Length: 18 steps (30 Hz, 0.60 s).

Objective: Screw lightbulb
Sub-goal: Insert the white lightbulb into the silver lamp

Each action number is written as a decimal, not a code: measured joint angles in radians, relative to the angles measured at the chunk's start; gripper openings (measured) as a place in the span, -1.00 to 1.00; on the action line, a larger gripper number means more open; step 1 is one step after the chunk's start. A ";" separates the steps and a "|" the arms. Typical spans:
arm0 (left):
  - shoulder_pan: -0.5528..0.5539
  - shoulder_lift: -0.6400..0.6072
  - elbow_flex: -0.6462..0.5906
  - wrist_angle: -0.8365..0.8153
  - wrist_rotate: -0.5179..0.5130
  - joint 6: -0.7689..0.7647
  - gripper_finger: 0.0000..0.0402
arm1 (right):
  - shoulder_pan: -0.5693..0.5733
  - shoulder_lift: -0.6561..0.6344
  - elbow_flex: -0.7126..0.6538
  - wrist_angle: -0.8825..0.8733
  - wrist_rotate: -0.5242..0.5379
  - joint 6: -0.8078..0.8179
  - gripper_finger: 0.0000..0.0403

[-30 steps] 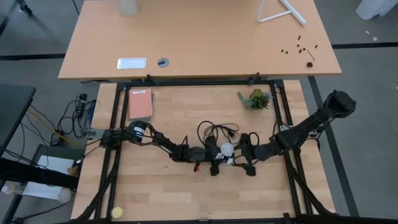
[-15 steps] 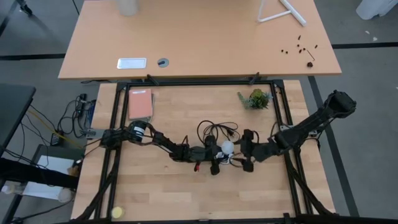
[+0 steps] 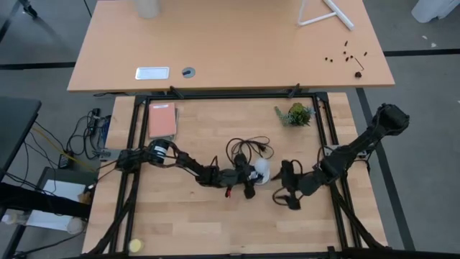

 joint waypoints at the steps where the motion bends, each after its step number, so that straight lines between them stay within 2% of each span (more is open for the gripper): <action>1: 0.001 0.000 0.000 0.001 -0.002 0.000 -0.03 | 0.002 -0.002 0.000 -0.021 0.050 0.009 0.71; 3: -0.001 0.000 0.000 -0.001 0.001 0.004 -0.03 | -0.015 -0.001 -0.001 -0.055 0.097 0.017 0.71; 7: -0.001 0.000 -0.002 0.002 0.019 0.009 -0.03 | -0.103 -0.001 -0.001 -0.054 0.093 -0.006 0.71; 13: -0.009 0.001 -0.002 0.015 0.046 0.031 -0.03 | -0.201 0.003 -0.001 0.045 0.003 -0.104 0.71; 18: -0.009 0.001 -0.002 0.016 0.047 0.034 -0.03 | -0.209 0.014 0.000 0.093 -0.074 -0.130 0.71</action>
